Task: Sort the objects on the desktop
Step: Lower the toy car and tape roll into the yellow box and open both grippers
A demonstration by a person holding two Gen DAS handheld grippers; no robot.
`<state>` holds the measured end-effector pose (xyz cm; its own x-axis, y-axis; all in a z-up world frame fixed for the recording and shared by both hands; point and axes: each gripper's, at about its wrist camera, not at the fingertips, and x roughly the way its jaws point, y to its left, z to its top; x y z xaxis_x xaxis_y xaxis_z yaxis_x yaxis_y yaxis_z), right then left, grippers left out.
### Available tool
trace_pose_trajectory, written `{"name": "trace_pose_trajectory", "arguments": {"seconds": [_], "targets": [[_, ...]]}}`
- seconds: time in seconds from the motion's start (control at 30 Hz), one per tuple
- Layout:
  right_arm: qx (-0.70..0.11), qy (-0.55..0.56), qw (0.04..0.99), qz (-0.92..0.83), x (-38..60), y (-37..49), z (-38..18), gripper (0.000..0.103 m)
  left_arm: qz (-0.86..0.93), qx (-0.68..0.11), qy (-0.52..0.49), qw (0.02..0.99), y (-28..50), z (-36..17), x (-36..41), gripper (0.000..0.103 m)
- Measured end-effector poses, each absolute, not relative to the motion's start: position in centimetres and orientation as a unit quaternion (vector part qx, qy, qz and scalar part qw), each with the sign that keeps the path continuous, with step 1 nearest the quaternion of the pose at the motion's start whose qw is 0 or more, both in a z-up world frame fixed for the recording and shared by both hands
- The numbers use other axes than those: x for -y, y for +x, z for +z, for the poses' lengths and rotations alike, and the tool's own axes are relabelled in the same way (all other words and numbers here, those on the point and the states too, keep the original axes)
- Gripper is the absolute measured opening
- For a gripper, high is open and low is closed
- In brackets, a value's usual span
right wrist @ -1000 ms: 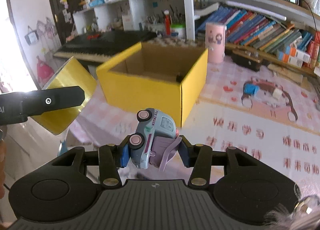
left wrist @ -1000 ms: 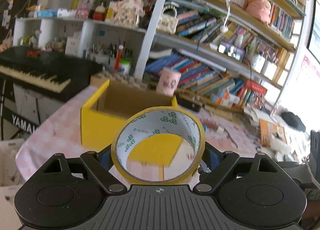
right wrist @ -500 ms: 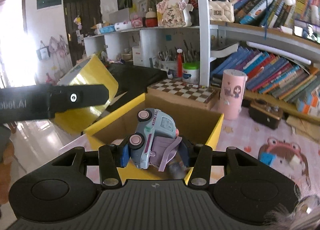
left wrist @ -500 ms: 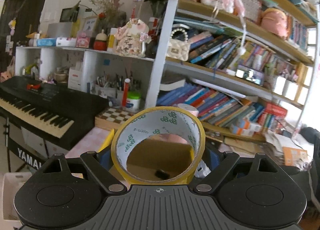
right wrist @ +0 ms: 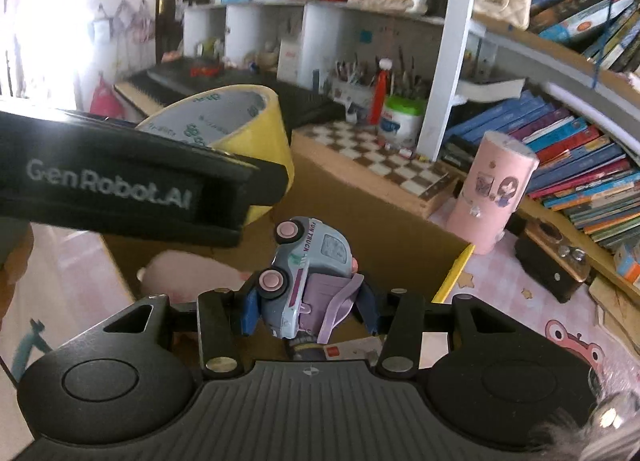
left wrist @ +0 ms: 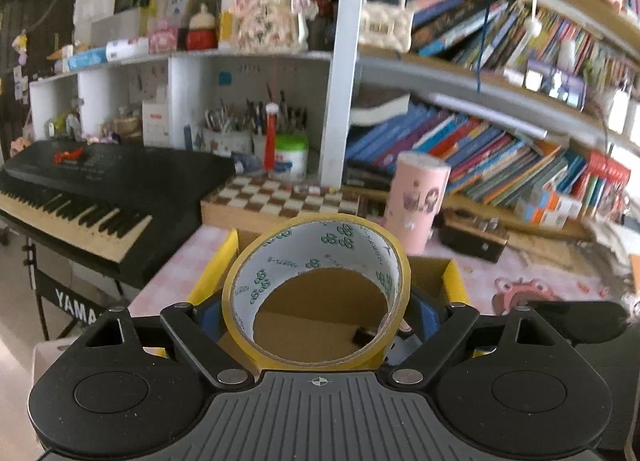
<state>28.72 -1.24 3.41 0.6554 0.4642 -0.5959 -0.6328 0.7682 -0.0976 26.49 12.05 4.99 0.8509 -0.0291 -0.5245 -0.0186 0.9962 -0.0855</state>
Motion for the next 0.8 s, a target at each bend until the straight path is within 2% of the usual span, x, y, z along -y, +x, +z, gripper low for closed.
{"name": "trace_pose_trajectory", "arguments": {"seconds": [0.33,0.8], "targets": [[-0.311,-0.205,0.87,0.323,0.8,30.1,0.7,0.046,0.003,-0.326,-0.033,0.945,29.3,1.9,-11.4,0.089],[-0.318,-0.218,0.861,0.332,0.3,30.7,0.2,0.046,0.016,-0.348,-0.022,0.937,30.4,0.5,-11.4,0.089]]}}
